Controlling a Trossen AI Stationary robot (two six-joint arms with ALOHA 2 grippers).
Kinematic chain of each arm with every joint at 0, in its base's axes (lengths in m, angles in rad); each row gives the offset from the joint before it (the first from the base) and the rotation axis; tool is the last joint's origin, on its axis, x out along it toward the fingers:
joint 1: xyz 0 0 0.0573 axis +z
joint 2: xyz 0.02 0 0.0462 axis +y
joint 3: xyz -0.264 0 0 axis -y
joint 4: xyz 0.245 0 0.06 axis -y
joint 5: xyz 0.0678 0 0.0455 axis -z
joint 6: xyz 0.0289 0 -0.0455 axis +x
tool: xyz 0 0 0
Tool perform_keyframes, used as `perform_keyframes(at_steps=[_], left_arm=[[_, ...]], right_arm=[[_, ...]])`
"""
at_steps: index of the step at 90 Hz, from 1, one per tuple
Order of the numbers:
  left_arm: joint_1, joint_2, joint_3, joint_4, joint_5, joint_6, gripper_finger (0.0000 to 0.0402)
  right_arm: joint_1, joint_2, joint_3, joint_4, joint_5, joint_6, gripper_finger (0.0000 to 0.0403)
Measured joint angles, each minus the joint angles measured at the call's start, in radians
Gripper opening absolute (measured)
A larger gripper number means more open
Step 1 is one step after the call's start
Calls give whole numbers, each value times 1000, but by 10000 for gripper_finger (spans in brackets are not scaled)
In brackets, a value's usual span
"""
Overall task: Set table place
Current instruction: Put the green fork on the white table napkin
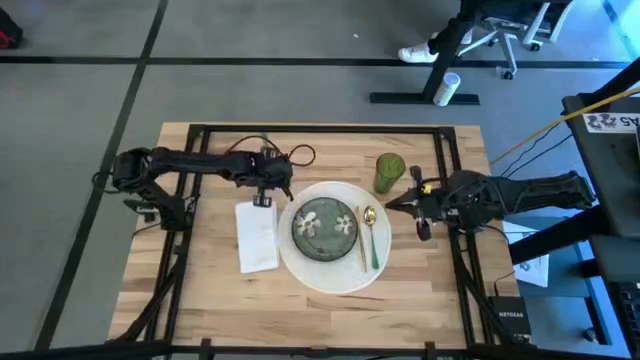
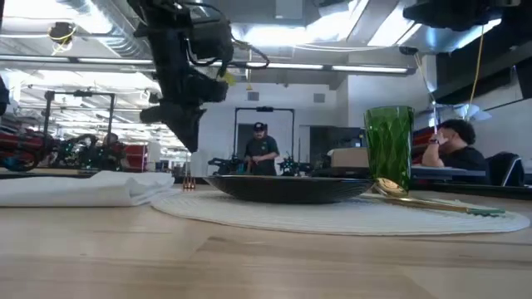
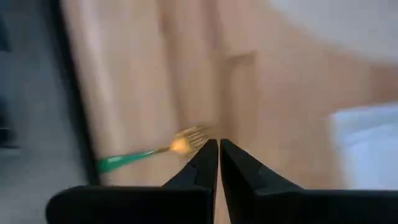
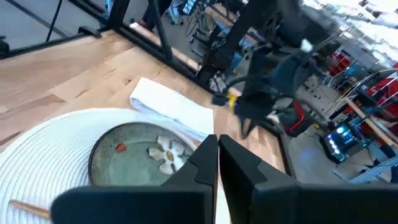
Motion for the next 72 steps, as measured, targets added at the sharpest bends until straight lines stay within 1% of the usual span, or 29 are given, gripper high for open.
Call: perform_keyframes(at_steps=[11, 31, 44, 56, 72], left_arm=[[51, 0, 0, -1, -39, 155, 0], [184, 0, -1, -9, -46, 308, 0], [247, 0, -1, -8, -42, 504, 0], [279, 0, -1, -6, -27, 688, 0], [284, 33, -1, 64, -24, 811, 5]], right_arm=[[0, 29, 0, 1, 0, 0, 1], [0, 78, 0, 2, 0, 0, 1], [0, 90, 0, 1, -10, 0, 1], [0, 89, 0, 4, -17, 0, 1], [0, 89, 0, 2, -19, 20, 1]])
